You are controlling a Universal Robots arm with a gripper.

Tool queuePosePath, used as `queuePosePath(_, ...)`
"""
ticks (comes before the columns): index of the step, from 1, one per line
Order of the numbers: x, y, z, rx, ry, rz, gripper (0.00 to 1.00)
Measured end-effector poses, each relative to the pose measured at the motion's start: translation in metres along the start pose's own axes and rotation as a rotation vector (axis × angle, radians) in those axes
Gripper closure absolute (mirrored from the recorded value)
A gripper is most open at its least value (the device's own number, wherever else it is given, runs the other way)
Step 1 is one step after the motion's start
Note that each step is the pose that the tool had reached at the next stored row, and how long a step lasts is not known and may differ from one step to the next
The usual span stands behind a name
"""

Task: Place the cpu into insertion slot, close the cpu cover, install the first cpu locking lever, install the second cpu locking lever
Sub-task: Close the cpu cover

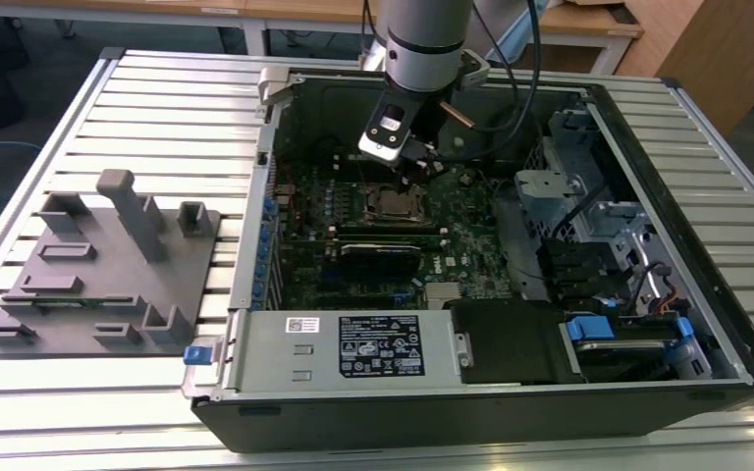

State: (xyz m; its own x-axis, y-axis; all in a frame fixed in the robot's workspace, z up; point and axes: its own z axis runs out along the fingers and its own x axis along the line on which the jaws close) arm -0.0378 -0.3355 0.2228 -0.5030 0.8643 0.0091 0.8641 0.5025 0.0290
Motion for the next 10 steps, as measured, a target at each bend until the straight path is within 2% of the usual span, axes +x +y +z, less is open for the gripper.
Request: queuePosePath(10,0.0000,0.0000,0.0000,0.0000,0.0002,-0.005,0.90)
